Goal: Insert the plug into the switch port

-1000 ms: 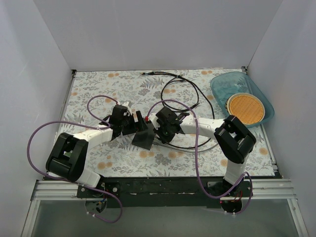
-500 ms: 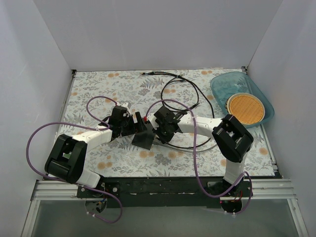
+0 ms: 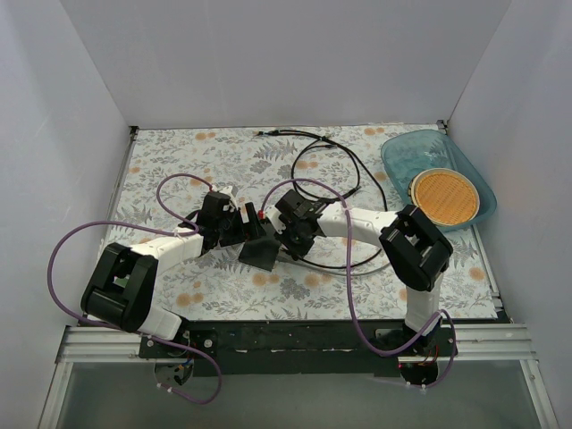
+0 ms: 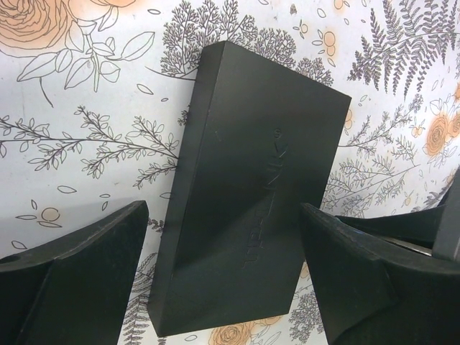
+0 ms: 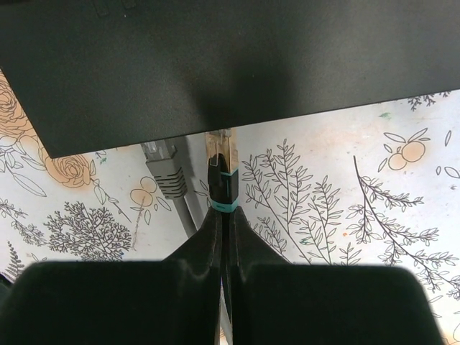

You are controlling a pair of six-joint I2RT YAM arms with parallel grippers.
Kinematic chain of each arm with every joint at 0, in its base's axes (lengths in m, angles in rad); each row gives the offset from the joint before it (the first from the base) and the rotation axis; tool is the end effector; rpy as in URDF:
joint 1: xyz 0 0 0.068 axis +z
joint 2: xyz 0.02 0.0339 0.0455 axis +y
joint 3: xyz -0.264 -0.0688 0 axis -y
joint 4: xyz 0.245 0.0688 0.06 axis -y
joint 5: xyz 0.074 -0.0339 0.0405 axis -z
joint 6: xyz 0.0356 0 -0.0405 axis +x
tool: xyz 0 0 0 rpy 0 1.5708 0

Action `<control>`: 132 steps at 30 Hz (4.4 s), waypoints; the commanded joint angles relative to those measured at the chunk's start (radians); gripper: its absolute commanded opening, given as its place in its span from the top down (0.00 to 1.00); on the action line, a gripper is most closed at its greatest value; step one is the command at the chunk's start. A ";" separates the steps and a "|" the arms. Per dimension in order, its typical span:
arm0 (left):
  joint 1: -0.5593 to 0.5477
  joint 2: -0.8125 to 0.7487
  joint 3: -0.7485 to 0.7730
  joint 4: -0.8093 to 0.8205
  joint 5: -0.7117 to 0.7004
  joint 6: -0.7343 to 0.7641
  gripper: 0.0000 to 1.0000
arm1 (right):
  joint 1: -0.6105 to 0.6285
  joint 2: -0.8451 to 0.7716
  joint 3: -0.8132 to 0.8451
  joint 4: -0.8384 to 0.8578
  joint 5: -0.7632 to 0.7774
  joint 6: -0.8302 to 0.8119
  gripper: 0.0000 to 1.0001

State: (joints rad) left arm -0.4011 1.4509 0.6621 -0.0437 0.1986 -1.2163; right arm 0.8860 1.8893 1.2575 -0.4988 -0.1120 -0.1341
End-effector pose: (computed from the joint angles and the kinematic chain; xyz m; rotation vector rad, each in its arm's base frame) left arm 0.2522 -0.1146 0.1635 -0.9462 2.4463 -0.9138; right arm 0.2388 0.2987 0.1690 -1.3723 2.3825 0.3692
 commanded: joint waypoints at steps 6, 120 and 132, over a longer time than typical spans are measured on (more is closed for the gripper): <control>0.001 0.003 0.005 0.027 0.010 0.006 0.16 | 0.033 0.053 0.016 -0.073 -0.057 0.004 0.99; -0.044 -0.090 -0.125 0.188 0.220 -0.038 0.19 | 0.060 -0.004 -0.007 0.382 -0.061 0.251 0.99; -0.048 -0.077 -0.125 0.191 0.239 -0.025 0.19 | 0.059 -0.002 -0.020 0.422 -0.163 0.143 0.99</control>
State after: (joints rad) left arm -0.3904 1.4128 0.5449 0.1322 0.2455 -1.1954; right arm 0.9360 1.8694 1.1961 -0.3569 -0.2111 0.0681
